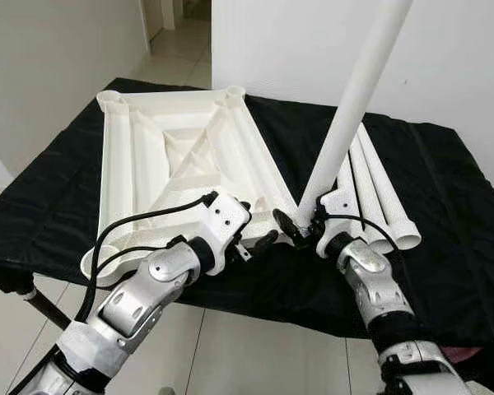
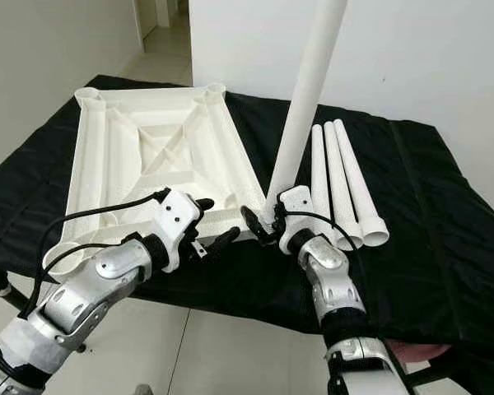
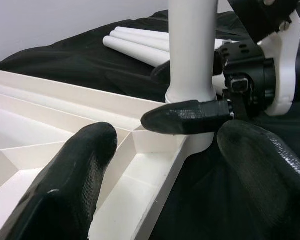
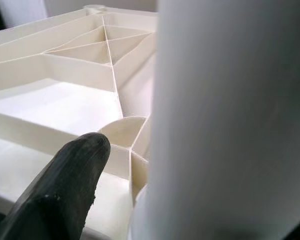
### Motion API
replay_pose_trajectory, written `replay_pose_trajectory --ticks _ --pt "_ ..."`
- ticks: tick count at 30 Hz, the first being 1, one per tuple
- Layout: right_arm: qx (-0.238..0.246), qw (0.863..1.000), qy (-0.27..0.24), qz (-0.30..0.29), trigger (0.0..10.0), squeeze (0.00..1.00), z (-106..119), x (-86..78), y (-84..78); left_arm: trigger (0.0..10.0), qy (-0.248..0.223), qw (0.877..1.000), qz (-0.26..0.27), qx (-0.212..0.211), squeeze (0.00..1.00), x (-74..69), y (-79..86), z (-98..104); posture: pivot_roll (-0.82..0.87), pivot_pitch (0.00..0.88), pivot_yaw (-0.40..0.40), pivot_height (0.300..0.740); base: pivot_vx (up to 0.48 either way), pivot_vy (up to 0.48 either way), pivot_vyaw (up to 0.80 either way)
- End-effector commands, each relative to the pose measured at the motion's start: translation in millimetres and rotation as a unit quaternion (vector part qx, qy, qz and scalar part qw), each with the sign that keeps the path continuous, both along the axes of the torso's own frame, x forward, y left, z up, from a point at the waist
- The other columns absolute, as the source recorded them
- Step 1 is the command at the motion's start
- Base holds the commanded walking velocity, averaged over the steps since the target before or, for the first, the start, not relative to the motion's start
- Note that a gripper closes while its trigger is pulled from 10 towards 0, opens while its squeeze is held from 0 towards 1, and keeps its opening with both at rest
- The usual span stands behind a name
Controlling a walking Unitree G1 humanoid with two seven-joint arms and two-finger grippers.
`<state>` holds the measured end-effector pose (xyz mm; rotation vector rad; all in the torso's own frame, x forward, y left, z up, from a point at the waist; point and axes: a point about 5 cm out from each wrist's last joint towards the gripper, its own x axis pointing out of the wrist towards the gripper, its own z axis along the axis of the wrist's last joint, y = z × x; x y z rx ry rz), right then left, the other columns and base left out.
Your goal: Building children table
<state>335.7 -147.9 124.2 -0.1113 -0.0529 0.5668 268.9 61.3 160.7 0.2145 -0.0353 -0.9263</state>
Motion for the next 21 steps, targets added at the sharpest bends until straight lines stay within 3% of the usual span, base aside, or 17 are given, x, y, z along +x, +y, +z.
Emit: replay_pose_trajectory --ticks 1,3,4,8,9,18,19,21 --pt "-0.008 1.0 0.004 0.025 10.0 0.0 0 3.9 1.6 10.0 0.009 0.996 -0.086 0.014 0.0 -7.5 -5.4 0 0.01 0.0 -0.042 0.74 0.0 0.0 0.0" --pt "-0.016 0.999 0.006 0.033 10.0 0.0 1 6.6 1.8 10.0 0.009 0.996 -0.085 0.014 0.0 -7.3 -5.4 0 0.01 0.0 -0.042 0.74 0.0 0.0 0.0" --pt "-0.021 0.999 0.014 0.042 2.4 0.0 -1 9.1 0.4 10.0 0.008 0.996 -0.084 0.013 0.0 -7.2 -5.2 1 0.01 0.0 -0.042 0.74 0.0 0.0 0.0" --pt "-0.023 0.998 0.023 0.05 2.4 0.0 -2 11.3 -1.7 10.0 0.008 0.996 -0.083 0.013 0.0 -7.0 -5.1 1 0.01 0.0 -0.042 0.74 0.0 0.0 0.0" --pt "-0.023 0.998 0.031 0.053 0.0 0.0 -5 10.7 -3.5 10.0 0.008 0.997 -0.082 0.014 0.0 -7.1 -4.5 1 0.01 0.0 -0.042 0.74 0.0 0.0 0.0" --pt "-0.013 0.997 0.052 0.046 0.0 0.0 -19 2.6 -9.8 10.0 0.01 0.996 -0.082 0.013 0.0 -9.3 -4.3 0 0.01 0.0 -0.044 0.74 0.0 0.0 0.0" --pt "-0.014 0.998 0.052 0.043 10.0 0.0 -20 2.1 -9.8 10.0 0.01 0.996 -0.083 0.013 0.0 -9.4 -4.4 0 0.01 0.0 -0.044 0.74 0.0 0.0 0.0" --pt "0.004 0.999 0.045 0.015 10.0 0.0 -21 1.9 -9.6 10.0 0.012 0.996 -0.084 0.013 0.0 -10.2 -4.6 -1 0.01 0.0 -0.046 0.74 0.0 0.0 0.0"
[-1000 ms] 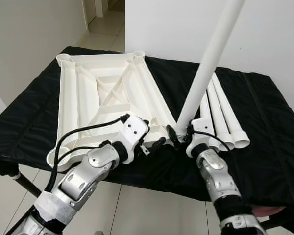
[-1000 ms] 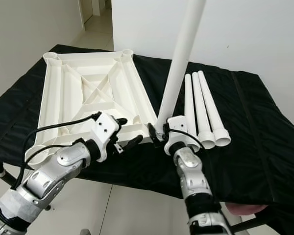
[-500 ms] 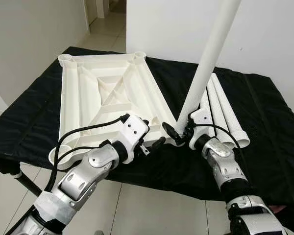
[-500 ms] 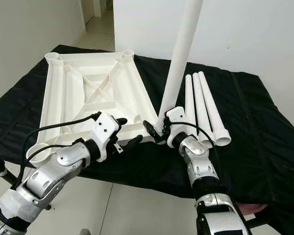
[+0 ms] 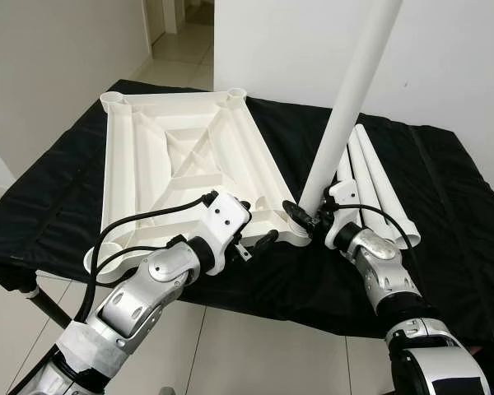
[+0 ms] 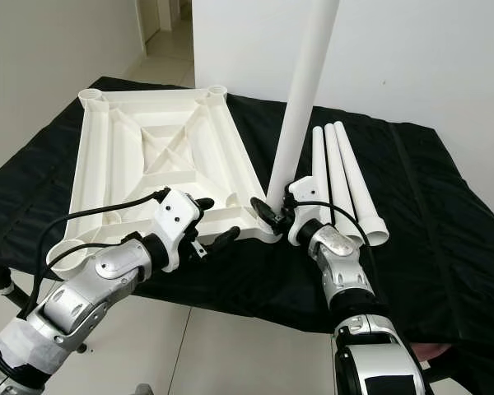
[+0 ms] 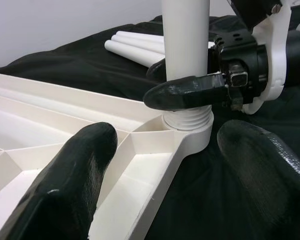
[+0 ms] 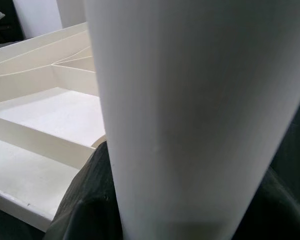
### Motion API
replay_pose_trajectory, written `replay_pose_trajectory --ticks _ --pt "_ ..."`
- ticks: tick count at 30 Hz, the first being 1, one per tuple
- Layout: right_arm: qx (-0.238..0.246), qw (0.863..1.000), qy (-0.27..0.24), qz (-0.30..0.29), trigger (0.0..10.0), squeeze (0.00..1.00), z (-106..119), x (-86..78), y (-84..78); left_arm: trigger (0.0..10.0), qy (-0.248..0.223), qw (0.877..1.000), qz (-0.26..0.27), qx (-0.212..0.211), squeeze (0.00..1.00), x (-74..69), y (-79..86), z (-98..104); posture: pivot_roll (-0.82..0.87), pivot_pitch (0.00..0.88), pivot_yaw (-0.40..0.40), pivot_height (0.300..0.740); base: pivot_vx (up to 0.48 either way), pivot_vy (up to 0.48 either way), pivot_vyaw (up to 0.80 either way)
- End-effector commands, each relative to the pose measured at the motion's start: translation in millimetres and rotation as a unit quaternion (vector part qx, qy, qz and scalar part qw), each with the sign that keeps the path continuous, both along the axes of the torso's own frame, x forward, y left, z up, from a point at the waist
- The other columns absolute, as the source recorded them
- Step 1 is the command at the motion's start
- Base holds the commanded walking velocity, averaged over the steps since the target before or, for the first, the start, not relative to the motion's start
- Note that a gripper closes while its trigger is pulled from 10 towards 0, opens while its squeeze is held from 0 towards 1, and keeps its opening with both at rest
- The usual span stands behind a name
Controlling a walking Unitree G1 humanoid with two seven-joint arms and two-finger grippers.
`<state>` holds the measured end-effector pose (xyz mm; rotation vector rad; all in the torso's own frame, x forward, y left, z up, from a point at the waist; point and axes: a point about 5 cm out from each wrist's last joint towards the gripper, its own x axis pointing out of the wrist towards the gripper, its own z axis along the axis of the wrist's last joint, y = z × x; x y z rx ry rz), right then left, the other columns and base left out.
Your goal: Building children table
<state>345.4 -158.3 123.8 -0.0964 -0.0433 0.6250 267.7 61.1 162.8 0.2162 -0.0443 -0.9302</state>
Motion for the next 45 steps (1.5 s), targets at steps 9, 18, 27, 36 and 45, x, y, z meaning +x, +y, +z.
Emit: replay_pose_trajectory --ticks 9,18,27,36,45 --pt "0.01 0.997 0.034 -0.074 10.0 0.0 -22 -7.4 -0.4 10.0 0.018 0.996 -0.083 0.015 0.0 -10.0 -4.6 -4 0.01 0.0 -0.047 0.74 0.0 0.0 0.0" --pt "0.046 0.977 0.042 -0.203 10.0 0.0 -23 -14.9 11.5 10.0 0.019 0.996 -0.087 0.016 0.0 -11.1 -5.5 -5 0.0 0.0 -0.05 0.74 0.0 0.0 0.0" --pt "0.069 0.948 0.045 -0.307 10.0 0.0 -22 -25.9 32.2 10.0 0.016 0.997 -0.077 0.013 0.0 -9.6 -5.7 -6 0.0 0.0 -0.059 0.74 0.0 0.0 0.0" --pt "0.078 0.945 0.027 -0.316 10.0 0.26 -12 -30.2 35.5 10.0 0.016 0.997 -0.072 0.006 0.0 -8.8 -4.9 -4 0.0 0.0 -0.064 0.74 0.0 0.0 0.0" --pt "0.083 0.952 -0.002 -0.296 10.0 1.0 -3 -40.4 28.8 10.0 0.015 0.997 -0.072 0.005 0.0 -8.0 -4.5 -3 0.0 0.0 -0.059 0.74 0.0 0.0 0.0"
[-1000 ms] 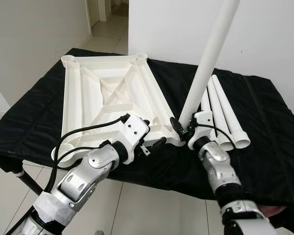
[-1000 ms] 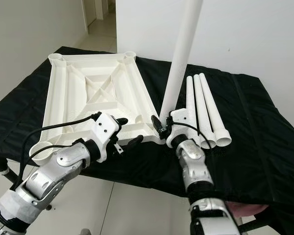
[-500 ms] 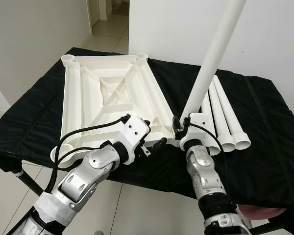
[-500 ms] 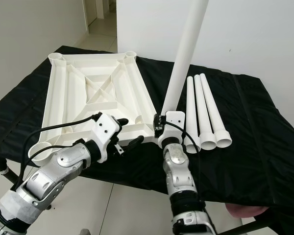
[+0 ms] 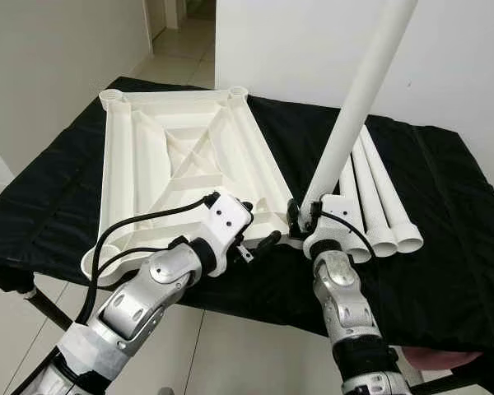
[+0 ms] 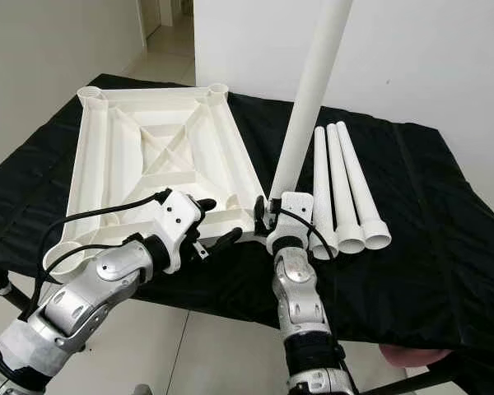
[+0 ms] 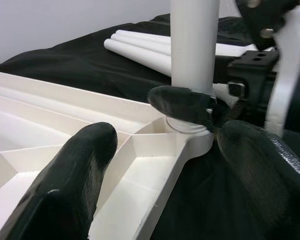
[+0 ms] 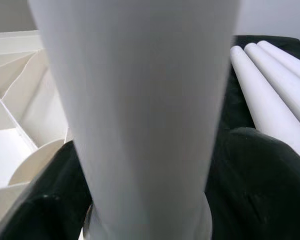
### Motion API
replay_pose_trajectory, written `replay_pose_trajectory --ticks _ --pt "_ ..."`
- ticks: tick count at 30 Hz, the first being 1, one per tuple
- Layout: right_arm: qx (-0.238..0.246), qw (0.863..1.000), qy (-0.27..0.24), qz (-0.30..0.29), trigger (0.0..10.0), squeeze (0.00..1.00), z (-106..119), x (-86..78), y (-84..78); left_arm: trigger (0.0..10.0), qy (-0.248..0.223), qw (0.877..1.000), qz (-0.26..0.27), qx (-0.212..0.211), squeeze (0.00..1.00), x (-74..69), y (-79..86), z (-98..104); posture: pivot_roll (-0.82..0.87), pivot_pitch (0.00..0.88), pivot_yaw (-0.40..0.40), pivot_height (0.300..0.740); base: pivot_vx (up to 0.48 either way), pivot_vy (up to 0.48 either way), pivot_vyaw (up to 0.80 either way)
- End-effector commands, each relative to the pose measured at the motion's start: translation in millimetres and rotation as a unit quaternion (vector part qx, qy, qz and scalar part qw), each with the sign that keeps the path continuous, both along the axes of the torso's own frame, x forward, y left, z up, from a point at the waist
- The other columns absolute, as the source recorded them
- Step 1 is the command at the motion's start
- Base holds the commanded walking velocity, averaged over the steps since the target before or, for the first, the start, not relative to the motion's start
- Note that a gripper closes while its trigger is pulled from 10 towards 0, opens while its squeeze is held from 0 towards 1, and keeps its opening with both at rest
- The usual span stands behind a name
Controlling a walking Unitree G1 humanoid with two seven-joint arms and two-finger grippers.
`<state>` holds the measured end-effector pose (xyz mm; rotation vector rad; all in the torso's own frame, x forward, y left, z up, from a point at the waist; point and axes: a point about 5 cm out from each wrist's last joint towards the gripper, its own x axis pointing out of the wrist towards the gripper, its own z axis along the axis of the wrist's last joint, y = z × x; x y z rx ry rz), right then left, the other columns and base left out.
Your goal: Building children table
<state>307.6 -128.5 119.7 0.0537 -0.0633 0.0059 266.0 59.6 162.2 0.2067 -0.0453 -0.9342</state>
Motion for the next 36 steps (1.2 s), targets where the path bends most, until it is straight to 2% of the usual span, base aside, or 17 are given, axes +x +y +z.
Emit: replay_pose_trajectory --ticks 1,2,3,5,7,9,12,18,19,21,22,25,31,32,33,34,36 --pt "-0.005 1.0 -0.009 0.01 10.0 1.0 2 -5.4 -2.0 10.0 0.013 0.997 -0.07 0.009 0.0 -6.2 -2.9 -3 0.0 0.0 -0.059 0.74 0.0 0.0 0.0" --pt "-0.009 1.0 -0.013 0.012 10.0 1.0 3 -7.2 -2.7 10.0 0.013 0.997 -0.07 0.01 0.0 -6.2 -2.7 -3 0.0 0.0 -0.059 0.74 0.0 0.0 0.0" --pt "-0.011 1.0 -0.017 0.015 10.0 0.0 4 -10.6 -4.0 10.0 0.013 0.997 -0.07 0.009 0.0 -6.1 -2.6 -3 -0.01 0.0 -0.056 0.74 0.0 0.0 0.0" --pt "-0.012 1.0 -0.02 0.018 10.0 0.0 5 -12.8 -4.7 10.0 0.013 0.997 -0.069 0.009 0.0 -6.1 -2.5 -3 -0.01 0.0 -0.056 0.74 0.0 0.0 0.0" --pt "-0.005 0.999 -0.029 0.034 10.0 0.0 6 -22.8 -6.5 10.0 0.013 0.997 -0.069 0.009 0.0 -5.9 -1.8 -2 -0.02 0.0 -0.047 0.74 0.0 0.0 0.0" --pt "-0.005 0.999 -0.029 0.034 10.0 0.0 6 -22.8 -6.5 10.0 0.013 0.997 -0.069 0.009 0.0 -5.9 -1.8 -2 -0.02 0.0 -0.047 0.74 0.0 0.0 0.0" --pt "-0.005 0.997 -0.031 0.063 10.0 0.0 3 -40.2 -8.1 10.0 0.013 0.998 -0.068 0.008 0.0 -5.4 0.1 -1 -0.03 0.0 -0.042 0.74 0.0 0.0 0.0" --pt "-0.004 0.995 -0.024 0.095 10.0 0.0 -1 -53.7 -5.4 10.0 0.012 0.998 -0.066 0.006 0.0 -3.3 2.9 3 -0.03 0.0 -0.037 0.74 0.0 0.0 0.0" --pt "-0.001 0.994 -0.014 0.11 4.1 0.0 -5 -56.4 -3.6 10.0 0.011 0.998 -0.065 0.001 0.0 -1.7 3.7 5 -0.04 0.0 -0.034 0.74 0.0 0.0 0.0" --pt "-0.001 0.994 -0.014 0.11 4.1 0.0 -5 -56.4 -3.6 10.0 0.011 0.998 -0.065 0.001 0.0 -1.7 3.7 5 -0.04 0.0 -0.034 0.74 0.0 0.0 0.0" --pt "0.002 0.991 -0.008 0.13 0.0 0.0 -8 -58.5 -0.9 10.0 0.009 0.998 -0.065 -0.001 0.0 -0.5 4.3 8 -0.04 0.0 -0.034 0.74 0.0 0.0 0.0" --pt "-0.002 0.987 -0.002 0.163 0.0 0.0 -11 -58.7 2.7 10.0 0.006 0.998 -0.063 -0.004 0.0 1.4 5.0 11 -0.03 0.0 -0.035 0.74 0.0 0.0 0.0" --pt "0.0 0.983 0.006 0.186 0.0 0.0 -12 -57.5 4.7 10.0 0.004 0.998 -0.062 -0.005 0.0 1.6 4.9 12 -0.03 0.0 -0.036 0.74 0.0 0.0 0.0" --pt "0.001 0.979 0.009 0.202 8.6 0.0 -12 -56.3 5.9 10.0 0.003 0.998 -0.062 -0.006 0.0 1.9 5.2 12 -0.03 0.0 -0.038 0.74 0.0 0.0 0.0" --pt "0.001 0.979 0.009 0.202 8.6 0.0 -12 -56.3 5.9 10.0 0.003 0.998 -0.062 -0.006 0.0 1.9 5.2 12 -0.03 0.0 -0.038 0.74 0.0 0.0 0.0" --pt "-0.002 0.975 0.011 0.221 10.0 0.0 -11 -52.5 6.2 10.0 0.001 0.998 -0.062 -0.007 0.0 2.6 5.3 13 -0.02 0.0 -0.043 0.74 0.0 0.0 0.0" --pt "-0.002 0.975 0.011 0.221 10.0 0.0 -11 -52.5 6.2 10.0 0.001 0.998 -0.062 -0.007 0.0 2.6 5.3 13 -0.02 0.0 -0.043 0.74 0.0 0.0 0.0"
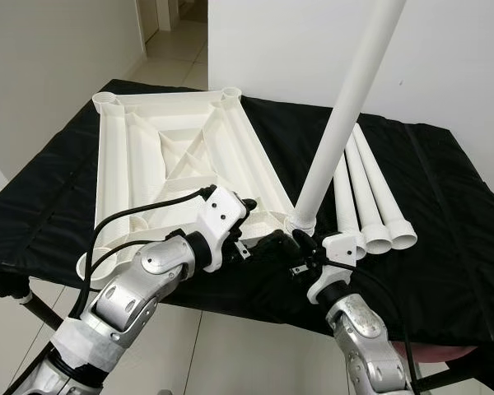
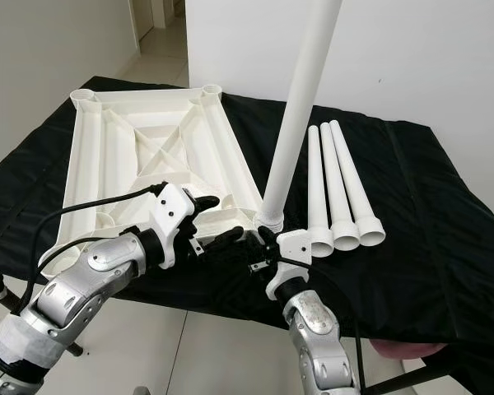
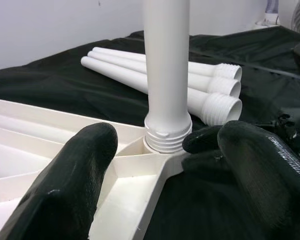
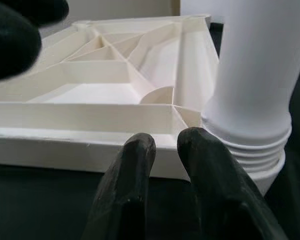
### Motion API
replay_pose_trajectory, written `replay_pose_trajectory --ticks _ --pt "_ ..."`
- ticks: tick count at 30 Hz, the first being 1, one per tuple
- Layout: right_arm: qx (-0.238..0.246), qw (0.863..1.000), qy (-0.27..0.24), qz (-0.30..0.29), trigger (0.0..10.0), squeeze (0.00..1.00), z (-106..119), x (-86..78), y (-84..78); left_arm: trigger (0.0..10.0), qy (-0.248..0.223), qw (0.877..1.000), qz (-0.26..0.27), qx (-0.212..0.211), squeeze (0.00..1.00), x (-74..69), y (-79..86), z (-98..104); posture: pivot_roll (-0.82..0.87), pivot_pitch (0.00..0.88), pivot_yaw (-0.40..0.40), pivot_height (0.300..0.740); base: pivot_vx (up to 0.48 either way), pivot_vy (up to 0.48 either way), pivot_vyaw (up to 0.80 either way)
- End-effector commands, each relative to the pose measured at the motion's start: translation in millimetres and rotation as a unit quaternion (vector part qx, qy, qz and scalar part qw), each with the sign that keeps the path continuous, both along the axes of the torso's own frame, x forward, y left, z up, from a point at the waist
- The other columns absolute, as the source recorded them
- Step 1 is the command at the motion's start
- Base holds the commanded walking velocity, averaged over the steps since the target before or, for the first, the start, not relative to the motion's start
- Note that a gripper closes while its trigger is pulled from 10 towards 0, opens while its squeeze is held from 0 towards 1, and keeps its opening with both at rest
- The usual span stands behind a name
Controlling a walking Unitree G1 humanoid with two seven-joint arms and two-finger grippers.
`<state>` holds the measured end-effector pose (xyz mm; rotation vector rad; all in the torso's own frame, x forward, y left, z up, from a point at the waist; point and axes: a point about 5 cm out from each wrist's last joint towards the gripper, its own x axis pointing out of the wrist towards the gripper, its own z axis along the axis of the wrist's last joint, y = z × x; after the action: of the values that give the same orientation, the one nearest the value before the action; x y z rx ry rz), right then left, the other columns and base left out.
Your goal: Building children table
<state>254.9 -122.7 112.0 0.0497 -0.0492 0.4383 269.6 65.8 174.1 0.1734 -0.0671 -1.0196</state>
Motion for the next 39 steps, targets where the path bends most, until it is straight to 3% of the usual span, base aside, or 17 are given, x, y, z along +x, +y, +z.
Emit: replay_pose_trajectory --ticks 1,2,4,12,14,18,21,23,29,31,33,36,37,39 --pt "0.0 1.0 0.012 0.019 10.0 0.0 -3 3.7 0.1 10.0 -0.003 1.0 -0.019 0.009 0.0 -0.4 -0.8 2 -0.02 0.0 -0.043 0.74 0.0 0.0 0.0" --pt "0.0 1.0 0.012 0.019 10.0 0.0 -3 3.7 0.1 10.0 -0.003 1.0 -0.019 0.009 0.0 -0.4 -0.8 2 -0.02 0.0 -0.043 0.74 0.0 0.0 0.0" --pt "-0.016 0.999 0.022 0.047 10.0 0.0 -4 19.3 -7.5 10.0 -0.004 1.0 -0.016 0.008 0.0 -0.2 -0.9 2 -0.02 0.0 -0.047 0.74 0.0 0.0 0.0" --pt "-0.033 0.994 0.036 0.094 10.0 0.0 -3 34.6 -20.1 10.0 -0.002 1.0 -0.015 0.005 0.0 -0.8 -1.9 2 -0.01 0.0 -0.052 0.74 0.0 0.0 0.0" --pt "-0.055 0.991 0.039 0.117 10.0 0.0 1 47.5 -35.9 10.0 0.0 1.0 -0.016 0.003 0.0 -2.3 -3.6 1 -0.01 0.0 -0.055 0.74 0.0 0.0 0.0" --pt "-0.061 0.99 0.041 0.121 10.0 0.0 4 53.0 -43.6 10.0 0.001 1.0 -0.017 0.004 0.0 -2.8 -4.3 0 -0.01 0.0 -0.058 0.74 0.0 0.0 0.0" --pt "-0.069 0.99 0.038 0.118 10.0 0.0 7 57.3 -49.5 10.0 0.001 1.0 -0.018 0.005 0.0 -3.2 -4.6 -1 -0.01 0.0 -0.058 0.74 0.0 0.0 0.0" --pt "-0.082 0.993 0.023 0.077 10.0 0.0 19 76.1 -70.1 10.0 0.004 1.0 -0.02 0.01 0.0 -4.0 -6.0 -4 -0.01 0.0 -0.059 0.74 0.0 0.0 0.0" --pt "-0.09 0.996 0.011 0.013 10.0 0.0 27 88.4 -84.4 10.0 0.007 1.0 -0.016 0.024 0.0 -2.7 -6.9 -10 -0.01 0.0 -0.059 0.74 0.0 0.0 0.0" --pt "-0.09 0.996 0.011 0.013 10.0 0.0 27 88.4 -84.4 10.0 0.007 1.0 -0.016 0.024 0.0 -2.7 -6.9 -10 -0.01 0.0 -0.059 0.74 0.0 0.0 0.0" --pt "-0.083 0.996 0.001 -0.029 10.0 0.0 29 92.3 -87.9 10.0 0.014 0.999 0.002 0.037 0.0 0.7 -7.3 -16 -0.01 0.0 -0.056 0.74 0.0 0.0 0.0" --pt "-0.061 0.998 -0.005 -0.012 10.0 0.0 27 89.3 -78.6 10.0 0.031 0.999 0.023 0.035 0.0 3.2 -8.5 -22 -0.02 0.0 -0.052 0.74 0.0 0.0 0.0" --pt "-0.041 0.999 -0.018 0.006 10.0 0.0 28 85.0 -68.7 10.0 0.041 0.998 0.036 0.04 0.0 4.5 -9.6 -25 -0.02 0.0 -0.051 0.74 0.0 0.0 0.0" --pt "-0.041 0.999 -0.018 0.006 10.0 0.0 28 85.0 -68.7 10.0 0.041 0.998 0.036 0.04 0.0 4.5 -9.6 -25 -0.02 0.0 -0.051 0.74 0.0 0.0 0.0"
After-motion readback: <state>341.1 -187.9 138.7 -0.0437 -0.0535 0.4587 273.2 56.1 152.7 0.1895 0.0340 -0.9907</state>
